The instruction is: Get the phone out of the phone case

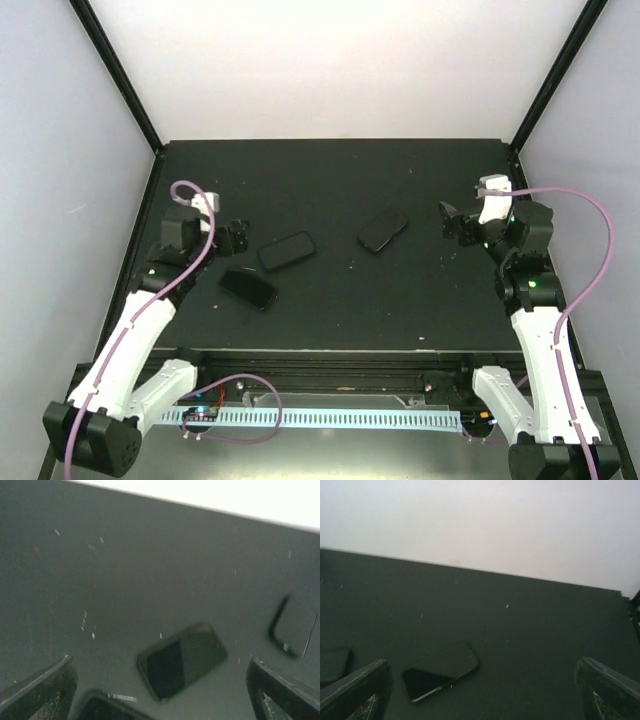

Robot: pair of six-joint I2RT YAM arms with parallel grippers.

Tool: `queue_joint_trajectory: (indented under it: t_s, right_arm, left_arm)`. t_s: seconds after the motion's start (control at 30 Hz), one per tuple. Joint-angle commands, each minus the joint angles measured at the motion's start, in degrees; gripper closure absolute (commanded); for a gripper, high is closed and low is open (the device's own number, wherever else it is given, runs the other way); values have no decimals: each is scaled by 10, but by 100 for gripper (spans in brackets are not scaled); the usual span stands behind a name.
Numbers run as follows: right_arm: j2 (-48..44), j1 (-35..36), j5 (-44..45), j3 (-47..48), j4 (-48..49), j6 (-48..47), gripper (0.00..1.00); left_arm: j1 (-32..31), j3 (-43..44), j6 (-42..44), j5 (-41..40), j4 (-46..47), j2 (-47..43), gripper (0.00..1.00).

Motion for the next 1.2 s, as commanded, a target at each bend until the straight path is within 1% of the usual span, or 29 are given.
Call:
queue_joint_trajectory:
  t_s: [0.0,0.03,0.07,0.1,0.13,0.17,0.2,0.23,0.33,0.4,0.47,0.53,0.63,0.8,0.93,1.07,1.17]
  right_arm:
    - [58,4,-57,27,-39,-74,0]
    - [88,4,-59,41,-49,-69,0]
    - [119,4,-64,59,-63,-67,0]
    - [155,5,-66,78,-81,-62,0]
    - [188,5,-68,94,-96,-54,0]
    - [226,5,-72,107,-107,-43,0]
    - [253,5,-79,115,-115,-36,0]
    - [277,5,-87,124,-125,-34,0]
    - [323,6,-102,144,-149,-42,0]
    - [335,6,-103,142,-149,-50,0]
    - [337,6,-105,119,-130,-44,0]
    - [345,6,-117,95,-105,-35,0]
    - [377,6,-133,86,-97,-25,0]
    - [388,5,-115,73,-89,-37,0]
    - [383,5,-99,67,-84,-51,0]
    - [386,5,-102,70,-88,-49,0]
    - [389,5,-101,67,-87,-51,0]
  left_arm:
    - [-55,33,60,36,-78,71,9]
    - [-78,47,67,37,-93,99,11]
    - [-105,60,78,42,-102,125,15]
    - [-130,69,87,56,-109,149,17]
    - [-158,76,88,54,-113,168,17]
    - [-183,77,82,45,-111,179,12]
    - [-206,76,70,30,-107,186,4]
    - [-228,73,55,18,-98,191,1]
    - [-270,63,19,21,-36,219,1]
    - [-278,73,8,40,9,263,1]
    - [-279,108,11,58,37,319,1]
    - [-278,156,18,60,35,376,1]
    - [-278,215,32,61,51,454,1]
    - [-277,315,30,92,56,585,1]
    - [-277,374,11,115,91,664,1]
    - [-279,440,-11,142,92,747,1]
    - [-280,456,-16,172,110,780,1]
